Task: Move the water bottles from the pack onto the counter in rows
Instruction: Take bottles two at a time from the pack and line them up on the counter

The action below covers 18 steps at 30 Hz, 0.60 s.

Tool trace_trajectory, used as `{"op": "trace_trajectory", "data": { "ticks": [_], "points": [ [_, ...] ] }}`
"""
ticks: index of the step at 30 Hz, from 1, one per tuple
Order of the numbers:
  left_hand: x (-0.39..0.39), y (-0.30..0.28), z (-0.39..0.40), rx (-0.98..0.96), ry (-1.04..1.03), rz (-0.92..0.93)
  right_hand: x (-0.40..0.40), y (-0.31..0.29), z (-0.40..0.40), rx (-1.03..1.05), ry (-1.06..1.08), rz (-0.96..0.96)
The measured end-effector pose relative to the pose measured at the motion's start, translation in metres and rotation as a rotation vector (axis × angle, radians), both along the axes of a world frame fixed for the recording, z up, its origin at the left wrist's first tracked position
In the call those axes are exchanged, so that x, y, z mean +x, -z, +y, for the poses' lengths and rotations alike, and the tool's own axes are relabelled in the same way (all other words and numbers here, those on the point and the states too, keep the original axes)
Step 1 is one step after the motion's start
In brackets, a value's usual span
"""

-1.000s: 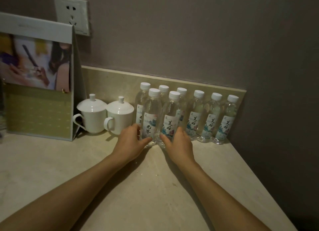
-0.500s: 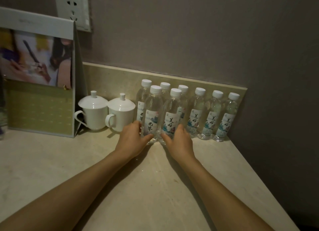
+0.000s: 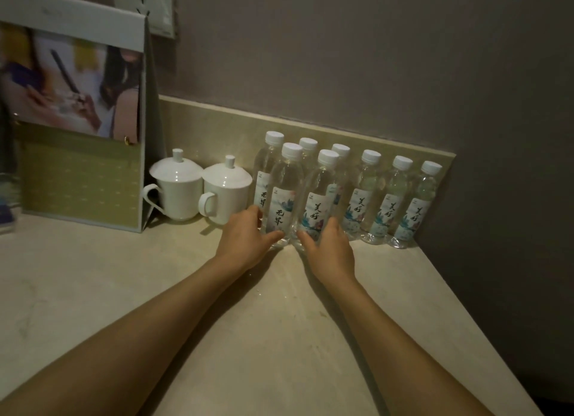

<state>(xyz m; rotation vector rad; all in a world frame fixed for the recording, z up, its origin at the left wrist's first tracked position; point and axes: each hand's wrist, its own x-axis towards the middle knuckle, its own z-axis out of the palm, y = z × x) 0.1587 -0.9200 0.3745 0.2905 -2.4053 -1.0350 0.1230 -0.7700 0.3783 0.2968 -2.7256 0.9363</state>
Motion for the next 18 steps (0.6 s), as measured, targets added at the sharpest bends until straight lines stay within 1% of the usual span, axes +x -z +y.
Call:
{"op": "trace_trajectory", "data": {
  "ticks": [9, 13, 18],
  "points": [
    [-0.003, -0.001, -0.001, 0.093, 0.026, -0.022, 0.004, -0.001, -0.004, 0.033, 0.051, -0.03],
    [0.003, -0.005, 0.005, 0.09, -0.001, -0.04, 0.009, -0.005, -0.005, 0.029, 0.073, -0.047],
    [0.017, -0.015, 0.016, 0.142, -0.002, -0.1, 0.013, -0.015, 0.004, 0.036, 0.019, -0.128]
  ]
}}
